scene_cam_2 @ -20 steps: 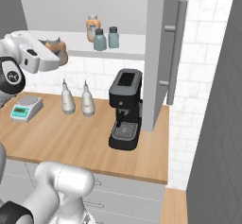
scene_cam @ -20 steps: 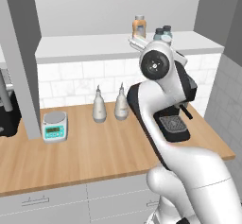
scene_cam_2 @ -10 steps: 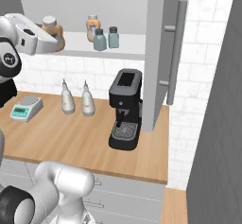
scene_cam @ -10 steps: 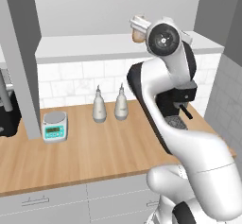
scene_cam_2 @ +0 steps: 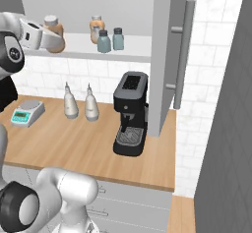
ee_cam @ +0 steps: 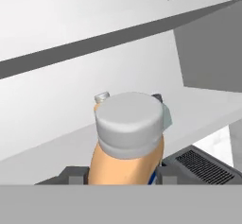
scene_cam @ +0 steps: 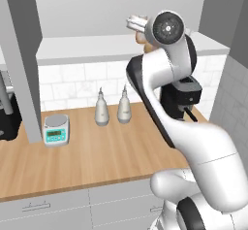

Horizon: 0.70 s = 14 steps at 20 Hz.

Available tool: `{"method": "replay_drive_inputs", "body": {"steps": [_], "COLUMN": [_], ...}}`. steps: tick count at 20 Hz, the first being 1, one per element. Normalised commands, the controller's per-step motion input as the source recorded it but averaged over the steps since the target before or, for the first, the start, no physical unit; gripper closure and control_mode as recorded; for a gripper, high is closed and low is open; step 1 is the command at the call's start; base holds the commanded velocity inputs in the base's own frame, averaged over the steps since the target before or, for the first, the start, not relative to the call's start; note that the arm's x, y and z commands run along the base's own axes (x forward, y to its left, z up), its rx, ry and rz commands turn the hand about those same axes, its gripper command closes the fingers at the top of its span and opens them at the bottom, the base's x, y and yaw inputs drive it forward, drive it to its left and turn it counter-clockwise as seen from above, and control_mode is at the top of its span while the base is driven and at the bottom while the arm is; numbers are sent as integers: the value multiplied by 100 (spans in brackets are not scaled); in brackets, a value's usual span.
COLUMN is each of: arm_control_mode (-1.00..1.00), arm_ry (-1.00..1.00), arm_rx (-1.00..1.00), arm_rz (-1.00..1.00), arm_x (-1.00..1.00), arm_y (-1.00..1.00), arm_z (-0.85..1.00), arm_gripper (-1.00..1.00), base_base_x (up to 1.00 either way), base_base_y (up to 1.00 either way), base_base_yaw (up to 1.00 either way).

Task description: Put the shaker and condiment bottle from the counter next to their counterparts in the cabinet.

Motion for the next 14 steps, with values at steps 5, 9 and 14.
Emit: {"method": "replay_drive_inputs", "body": {"steps": [5, 9, 14], "arm_control_mode": [-100, -100, -100], "arm_ry": [10, 13, 7], "arm_rx": [0, -1, -3], "arm_rz": [2, 0, 0], "arm_x": [44, 41, 39], "arm_y": [0, 0, 5], "arm_z": [0, 0, 0], "arm_gripper": [100, 100, 100], "base_base_x": [0, 0, 0], "base_base_y": [0, 0, 0], "base_base_yaw": [0, 0, 0]}}
